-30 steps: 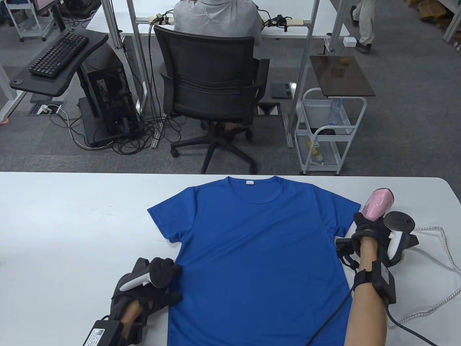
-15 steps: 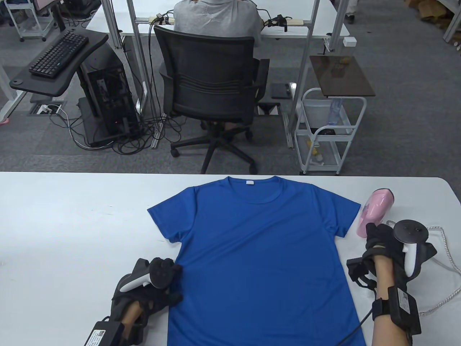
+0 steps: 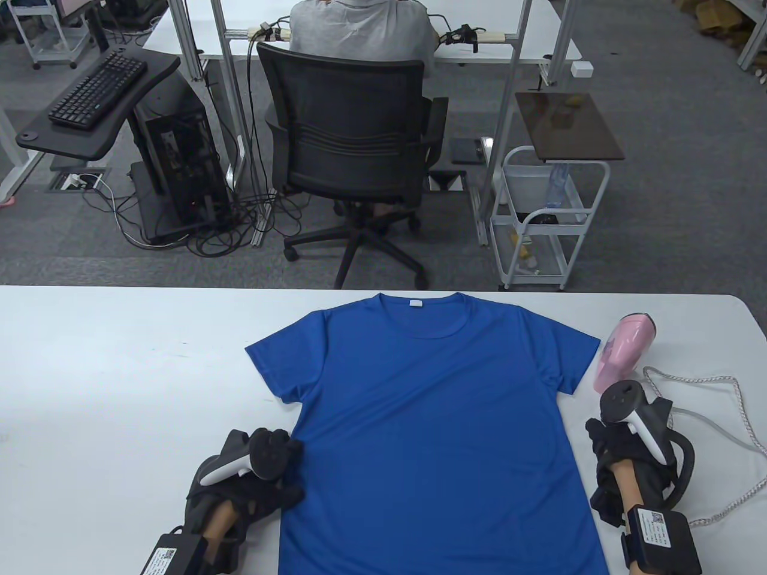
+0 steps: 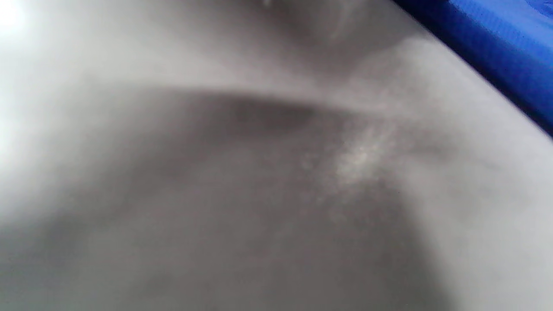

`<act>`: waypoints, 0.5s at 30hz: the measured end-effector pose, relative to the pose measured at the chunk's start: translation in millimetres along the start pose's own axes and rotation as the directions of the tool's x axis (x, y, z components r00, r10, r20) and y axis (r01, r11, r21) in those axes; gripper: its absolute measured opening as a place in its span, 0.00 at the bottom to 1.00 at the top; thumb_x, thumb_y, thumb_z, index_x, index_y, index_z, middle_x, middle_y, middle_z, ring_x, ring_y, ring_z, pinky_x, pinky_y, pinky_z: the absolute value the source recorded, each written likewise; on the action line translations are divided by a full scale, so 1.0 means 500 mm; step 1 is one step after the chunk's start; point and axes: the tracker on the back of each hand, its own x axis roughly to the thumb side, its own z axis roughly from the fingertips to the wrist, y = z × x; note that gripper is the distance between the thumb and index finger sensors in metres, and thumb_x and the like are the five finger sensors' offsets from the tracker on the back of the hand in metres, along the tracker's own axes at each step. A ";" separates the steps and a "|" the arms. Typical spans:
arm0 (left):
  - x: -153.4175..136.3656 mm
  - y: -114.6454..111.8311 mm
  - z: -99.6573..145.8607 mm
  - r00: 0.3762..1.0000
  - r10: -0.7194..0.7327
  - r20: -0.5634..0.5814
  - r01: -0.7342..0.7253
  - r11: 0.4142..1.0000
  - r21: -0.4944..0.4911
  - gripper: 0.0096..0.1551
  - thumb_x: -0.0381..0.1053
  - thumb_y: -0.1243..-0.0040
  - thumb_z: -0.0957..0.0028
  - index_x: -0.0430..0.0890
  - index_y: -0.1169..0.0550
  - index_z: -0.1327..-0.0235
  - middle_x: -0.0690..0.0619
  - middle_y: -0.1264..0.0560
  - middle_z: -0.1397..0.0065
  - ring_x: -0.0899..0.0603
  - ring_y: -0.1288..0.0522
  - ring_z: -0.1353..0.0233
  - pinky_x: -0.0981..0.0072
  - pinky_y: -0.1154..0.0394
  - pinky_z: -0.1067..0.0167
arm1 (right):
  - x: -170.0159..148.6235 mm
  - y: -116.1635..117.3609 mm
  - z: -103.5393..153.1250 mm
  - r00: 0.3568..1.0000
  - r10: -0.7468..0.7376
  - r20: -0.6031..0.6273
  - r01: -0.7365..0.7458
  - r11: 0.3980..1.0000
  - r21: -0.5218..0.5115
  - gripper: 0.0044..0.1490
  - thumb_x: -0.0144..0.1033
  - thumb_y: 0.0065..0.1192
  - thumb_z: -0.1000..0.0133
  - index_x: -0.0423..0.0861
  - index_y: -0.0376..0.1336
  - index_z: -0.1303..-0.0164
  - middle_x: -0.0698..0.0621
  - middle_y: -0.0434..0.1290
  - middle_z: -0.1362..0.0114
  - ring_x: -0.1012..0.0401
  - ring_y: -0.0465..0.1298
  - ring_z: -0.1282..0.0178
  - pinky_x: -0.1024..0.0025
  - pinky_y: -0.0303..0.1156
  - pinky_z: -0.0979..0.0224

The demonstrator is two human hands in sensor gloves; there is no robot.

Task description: Iron t-shirt with electric iron on table

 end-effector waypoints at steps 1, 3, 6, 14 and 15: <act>0.000 0.000 0.000 1.000 0.000 0.000 0.000 1.000 0.001 0.50 0.69 0.56 0.49 0.57 0.64 0.25 0.54 0.72 0.20 0.37 0.75 0.20 0.34 0.70 0.31 | 0.001 0.001 0.000 1.000 0.006 -0.001 -0.006 1.000 -0.004 0.37 0.48 0.56 0.43 0.45 0.64 0.24 0.35 0.67 0.23 0.35 0.70 0.26 0.33 0.65 0.29; 0.000 0.000 0.000 1.000 -0.001 0.000 0.001 1.000 0.003 0.50 0.69 0.56 0.49 0.57 0.64 0.24 0.54 0.72 0.20 0.37 0.75 0.20 0.34 0.70 0.31 | 0.003 0.005 -0.001 1.000 0.014 -0.002 -0.014 1.000 -0.009 0.37 0.48 0.56 0.43 0.44 0.65 0.25 0.34 0.68 0.24 0.35 0.69 0.25 0.33 0.65 0.29; 0.001 -0.001 0.000 1.000 0.000 0.000 0.000 1.000 0.005 0.50 0.69 0.56 0.49 0.57 0.64 0.24 0.53 0.72 0.20 0.37 0.75 0.20 0.33 0.70 0.31 | 0.007 0.013 -0.001 0.999 0.046 -0.001 -0.046 0.999 0.026 0.37 0.47 0.55 0.43 0.45 0.64 0.25 0.35 0.66 0.26 0.36 0.67 0.24 0.33 0.64 0.29; 0.001 -0.001 0.000 1.000 0.002 0.002 -0.002 1.000 0.004 0.50 0.69 0.56 0.49 0.57 0.64 0.25 0.53 0.72 0.20 0.37 0.75 0.20 0.33 0.70 0.32 | 0.008 0.018 -0.003 0.998 0.069 0.013 -0.070 0.997 0.019 0.37 0.47 0.55 0.44 0.45 0.63 0.25 0.36 0.66 0.28 0.37 0.67 0.25 0.34 0.64 0.29; 0.001 -0.001 0.000 1.000 0.002 0.002 -0.002 1.000 0.004 0.50 0.69 0.56 0.48 0.57 0.64 0.25 0.54 0.72 0.20 0.37 0.75 0.20 0.33 0.70 0.32 | 0.011 0.020 -0.002 0.997 0.080 0.013 -0.081 0.997 0.010 0.37 0.47 0.55 0.44 0.45 0.63 0.25 0.36 0.66 0.28 0.37 0.67 0.25 0.34 0.64 0.29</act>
